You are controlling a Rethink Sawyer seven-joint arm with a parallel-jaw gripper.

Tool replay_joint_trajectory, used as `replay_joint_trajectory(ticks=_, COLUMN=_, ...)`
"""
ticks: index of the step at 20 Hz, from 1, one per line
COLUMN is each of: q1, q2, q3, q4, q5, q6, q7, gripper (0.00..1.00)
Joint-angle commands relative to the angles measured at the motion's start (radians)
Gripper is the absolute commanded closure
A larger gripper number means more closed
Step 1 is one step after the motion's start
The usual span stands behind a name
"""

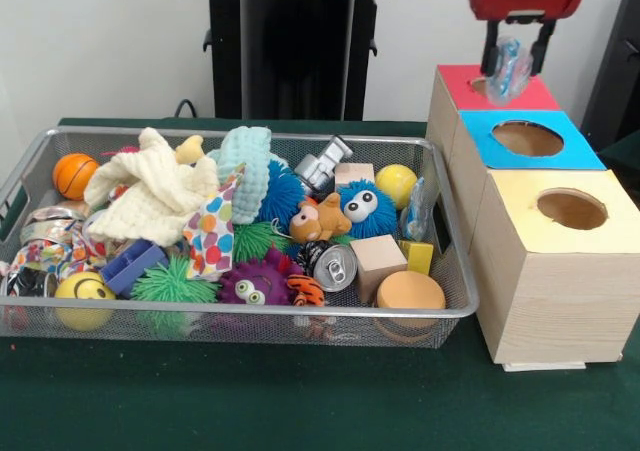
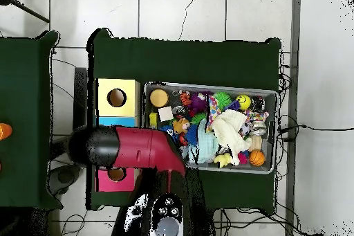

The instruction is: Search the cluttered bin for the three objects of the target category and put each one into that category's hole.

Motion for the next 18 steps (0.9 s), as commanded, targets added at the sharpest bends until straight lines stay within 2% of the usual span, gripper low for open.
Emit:
replay_joint_trajectory(ticks=1, q1=0.009, q2=0.022, q3=-0.005, q4=0.044, q5=0.074, q6=0.055, q7=0.321, gripper=1.0)
replay_joint_trajectory(ticks=4, q1=-0.008, q2=0.062, q3=-0.009, q4=0.038, q5=0.059, q6=0.022, q7=0.297, gripper=1.0)
replay_joint_trajectory(ticks=6, q1=-0.028, q2=0.088, q3=-0.017, q4=0.015, q5=0.025, q6=0.008, q7=0.262, gripper=1.0)
replay_joint_trajectory(ticks=9, q1=-0.051, q2=0.1, q3=-0.013, q4=0.007, q5=0.001, q6=0.007, q7=0.224, gripper=1.0)
replay_joint_trajectory(ticks=12, q1=-0.05, q2=0.094, q3=-0.015, q4=0.041, q5=0.008, q6=0.011, q7=0.233, gripper=1.0)
replay_joint_trajectory(ticks=18, q1=-0.046, q2=0.116, q3=0.008, q4=0.083, q5=0.017, q6=-0.073, q7=0.233, gripper=1.0)
